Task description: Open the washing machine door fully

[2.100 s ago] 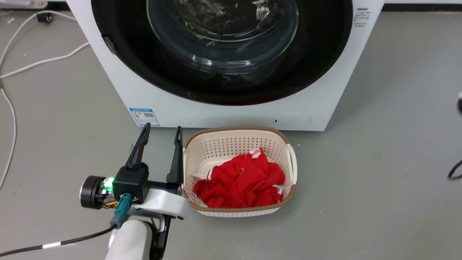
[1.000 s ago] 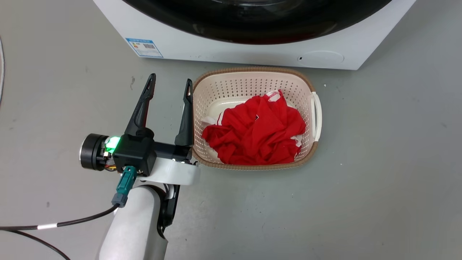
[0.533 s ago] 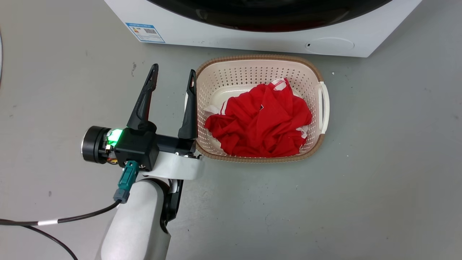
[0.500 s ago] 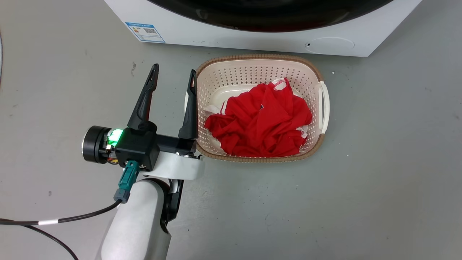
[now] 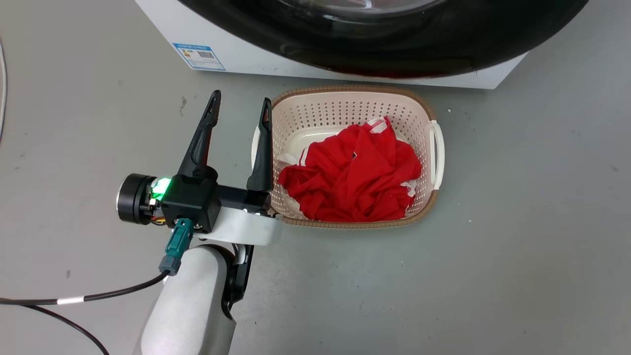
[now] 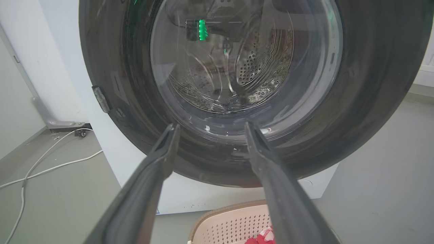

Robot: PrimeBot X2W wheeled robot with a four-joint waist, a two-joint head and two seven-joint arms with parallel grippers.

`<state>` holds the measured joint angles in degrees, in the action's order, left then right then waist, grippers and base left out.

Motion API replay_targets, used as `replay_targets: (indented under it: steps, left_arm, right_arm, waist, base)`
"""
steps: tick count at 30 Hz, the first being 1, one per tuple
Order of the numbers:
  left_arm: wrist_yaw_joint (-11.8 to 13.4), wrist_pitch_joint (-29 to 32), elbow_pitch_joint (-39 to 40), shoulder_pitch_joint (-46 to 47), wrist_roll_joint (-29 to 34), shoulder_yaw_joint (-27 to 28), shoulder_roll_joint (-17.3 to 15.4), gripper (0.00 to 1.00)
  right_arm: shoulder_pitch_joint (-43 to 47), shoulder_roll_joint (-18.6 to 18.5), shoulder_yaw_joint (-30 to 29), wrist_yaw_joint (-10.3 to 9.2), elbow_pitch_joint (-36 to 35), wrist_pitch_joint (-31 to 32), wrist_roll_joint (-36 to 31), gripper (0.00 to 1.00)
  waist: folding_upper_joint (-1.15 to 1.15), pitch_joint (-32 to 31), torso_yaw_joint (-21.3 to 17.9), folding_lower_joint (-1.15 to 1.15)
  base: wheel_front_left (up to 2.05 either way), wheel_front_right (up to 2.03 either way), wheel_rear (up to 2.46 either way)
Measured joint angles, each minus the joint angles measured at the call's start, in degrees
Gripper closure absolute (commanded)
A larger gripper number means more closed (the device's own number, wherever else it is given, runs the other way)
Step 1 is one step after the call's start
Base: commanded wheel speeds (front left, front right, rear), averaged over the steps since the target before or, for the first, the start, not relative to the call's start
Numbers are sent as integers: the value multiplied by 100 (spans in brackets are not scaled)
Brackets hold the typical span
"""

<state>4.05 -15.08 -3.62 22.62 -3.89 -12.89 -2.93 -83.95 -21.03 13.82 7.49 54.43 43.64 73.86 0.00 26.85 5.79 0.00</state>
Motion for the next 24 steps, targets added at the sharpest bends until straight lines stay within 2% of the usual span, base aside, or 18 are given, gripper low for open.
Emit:
replay_targets:
  steps: [11,24]
  left_arm:
    - [-36,1,-219,-140,18,75,1,0]
    - [-153,1,-501,-805,19,245,-32,0]
  right_arm:
    - [812,155,73,-1,-521,803,282,100]
    - [2406,684,480,0,-1515,1518,520,100]
  waist:
    - [0,-464,-104,0]
    - [0,-1559,-236,-1]
  base:
    - [0,0,0]
    - [0,0,0]
